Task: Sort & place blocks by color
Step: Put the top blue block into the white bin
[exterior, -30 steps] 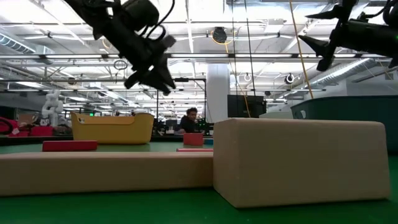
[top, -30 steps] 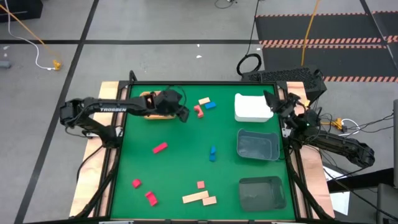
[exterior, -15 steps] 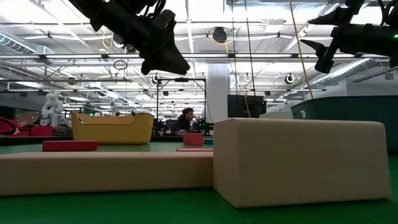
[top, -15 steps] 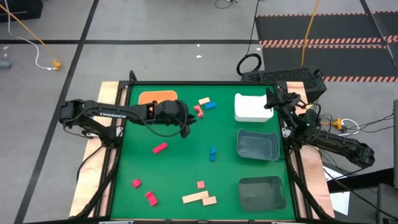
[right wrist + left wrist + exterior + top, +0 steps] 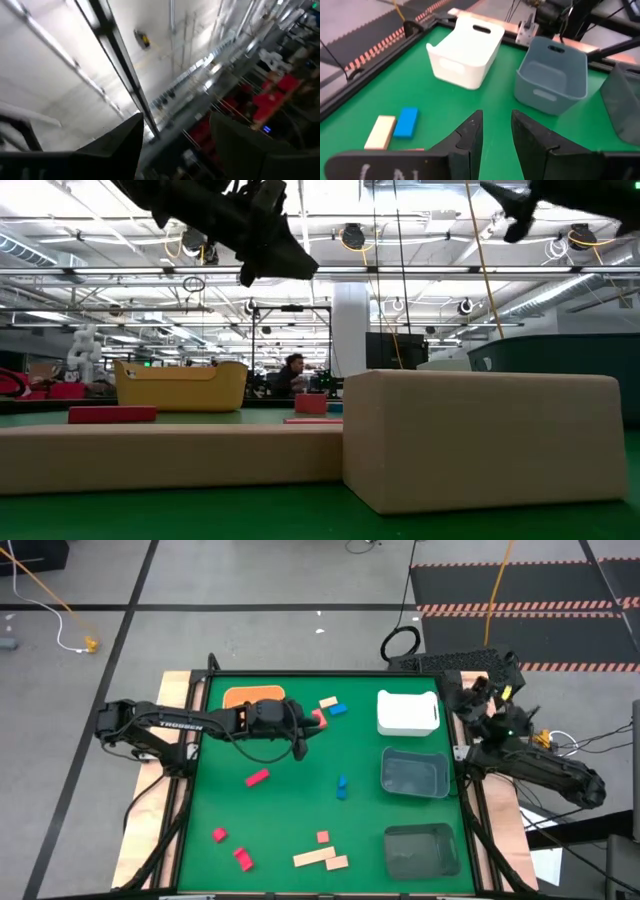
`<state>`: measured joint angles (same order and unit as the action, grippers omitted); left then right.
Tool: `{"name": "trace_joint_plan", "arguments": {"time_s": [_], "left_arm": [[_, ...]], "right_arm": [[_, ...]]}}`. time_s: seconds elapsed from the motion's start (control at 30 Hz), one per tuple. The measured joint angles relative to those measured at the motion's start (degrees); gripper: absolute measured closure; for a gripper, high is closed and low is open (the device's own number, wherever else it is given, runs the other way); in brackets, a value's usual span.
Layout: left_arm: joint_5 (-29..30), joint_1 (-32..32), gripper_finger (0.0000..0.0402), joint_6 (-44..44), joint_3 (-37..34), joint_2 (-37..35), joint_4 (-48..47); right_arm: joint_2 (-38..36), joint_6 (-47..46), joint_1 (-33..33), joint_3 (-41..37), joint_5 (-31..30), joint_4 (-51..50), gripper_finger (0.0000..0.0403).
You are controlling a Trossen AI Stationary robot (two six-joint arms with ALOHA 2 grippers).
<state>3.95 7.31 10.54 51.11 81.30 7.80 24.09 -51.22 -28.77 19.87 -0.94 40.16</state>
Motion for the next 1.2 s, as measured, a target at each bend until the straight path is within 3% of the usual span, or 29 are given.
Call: {"name": "trace_joint_plan", "arguments": {"time_s": [0.27, 0.6, 0.87, 1.07, 1.2], "left_arm": [[1.8, 0.4, 0.03, -0.5, 0.0, -7.0, 1.8], [5.8, 1.3, 0.03, -7.5, 0.0, -21.8, 0.7], [10.2, 1.3, 0.03, -14.4, 0.0, -28.4, 0.8], [11.2, 2.7, 0.03, -17.7, 0.0, -29.3, 0.8], [11.2, 3.9, 0.03, -18.3, 0.0, -29.3, 0.7]], "right_arm": [[14.4, 13.6, 0.8, 17.4, 4.3, -23.1, 0.0181], [28.1, 22.9, 0.6, 20.9, 4.1, -22.2, 0.0181], [37.7, 31.0, 3.0, 20.9, 4.2, -9.3, 0.0181], [45.2, 35.5, 4.7, 20.9, 4.2, 5.5, 0.0181], [49.0, 37.7, 4.9, 20.9, 3.8, 20.5, 0.0181]]}}
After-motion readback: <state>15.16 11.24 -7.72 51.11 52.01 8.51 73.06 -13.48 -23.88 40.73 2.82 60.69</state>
